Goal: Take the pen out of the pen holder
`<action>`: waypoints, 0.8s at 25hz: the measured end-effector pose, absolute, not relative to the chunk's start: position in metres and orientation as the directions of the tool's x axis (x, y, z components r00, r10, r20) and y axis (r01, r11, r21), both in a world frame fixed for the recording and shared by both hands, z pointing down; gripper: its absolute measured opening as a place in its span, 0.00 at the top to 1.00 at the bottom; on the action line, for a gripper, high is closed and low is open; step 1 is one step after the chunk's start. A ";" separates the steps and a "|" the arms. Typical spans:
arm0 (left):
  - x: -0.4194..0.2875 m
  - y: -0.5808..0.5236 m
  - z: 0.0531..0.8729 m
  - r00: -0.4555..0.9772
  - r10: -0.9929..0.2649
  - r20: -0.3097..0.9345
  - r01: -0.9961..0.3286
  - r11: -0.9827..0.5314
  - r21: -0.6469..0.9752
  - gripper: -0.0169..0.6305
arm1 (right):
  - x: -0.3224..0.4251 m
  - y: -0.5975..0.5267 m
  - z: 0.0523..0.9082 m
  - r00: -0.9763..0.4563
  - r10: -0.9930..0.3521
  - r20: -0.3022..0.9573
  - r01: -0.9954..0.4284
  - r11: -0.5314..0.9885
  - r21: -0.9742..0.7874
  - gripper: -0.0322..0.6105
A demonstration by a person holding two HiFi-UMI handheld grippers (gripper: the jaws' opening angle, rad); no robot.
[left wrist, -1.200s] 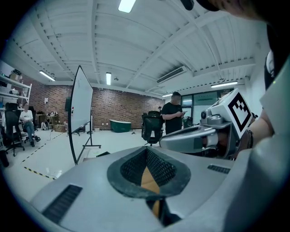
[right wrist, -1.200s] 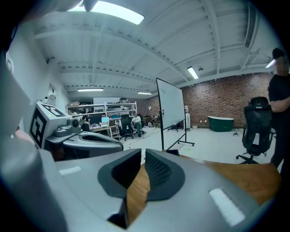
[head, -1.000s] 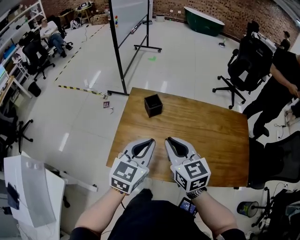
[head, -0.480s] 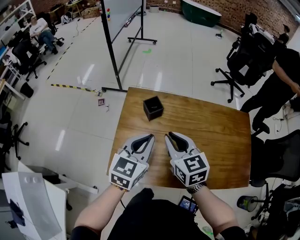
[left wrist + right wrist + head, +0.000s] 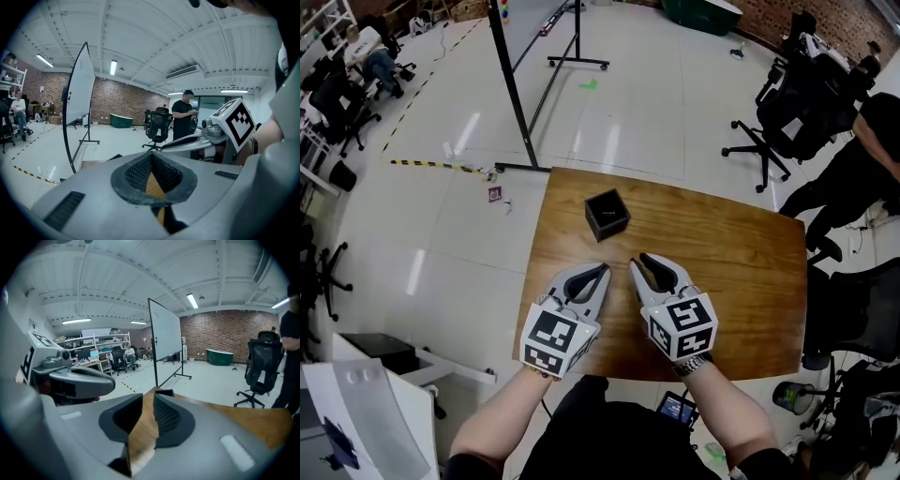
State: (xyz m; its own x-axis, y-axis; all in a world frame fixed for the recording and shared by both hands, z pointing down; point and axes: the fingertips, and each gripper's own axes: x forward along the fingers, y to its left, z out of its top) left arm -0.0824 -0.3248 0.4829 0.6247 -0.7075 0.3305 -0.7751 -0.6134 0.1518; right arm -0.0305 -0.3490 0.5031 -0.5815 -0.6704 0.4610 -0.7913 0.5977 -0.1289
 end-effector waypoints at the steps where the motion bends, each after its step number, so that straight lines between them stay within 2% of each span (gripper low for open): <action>1: -0.083 -0.329 0.487 0.624 -0.706 0.334 -0.776 -0.612 0.156 0.97 | -0.030 -0.354 0.508 -0.577 -0.670 0.466 -0.794 0.593 -0.130 0.83; 20: -0.087 -0.395 0.556 0.613 -0.677 0.407 -0.783 -0.588 0.201 0.97 | -0.033 -0.441 0.587 -0.553 -0.655 0.515 -0.813 0.561 -0.160 0.79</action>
State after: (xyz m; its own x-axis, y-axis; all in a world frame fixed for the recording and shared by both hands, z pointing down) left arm -0.0871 -0.3953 0.5556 0.6130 -0.6773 0.4068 -0.7834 -0.5881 0.2013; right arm -0.0334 -0.4407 0.5874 -0.5532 -0.6550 0.5148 -0.8125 0.5605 -0.1600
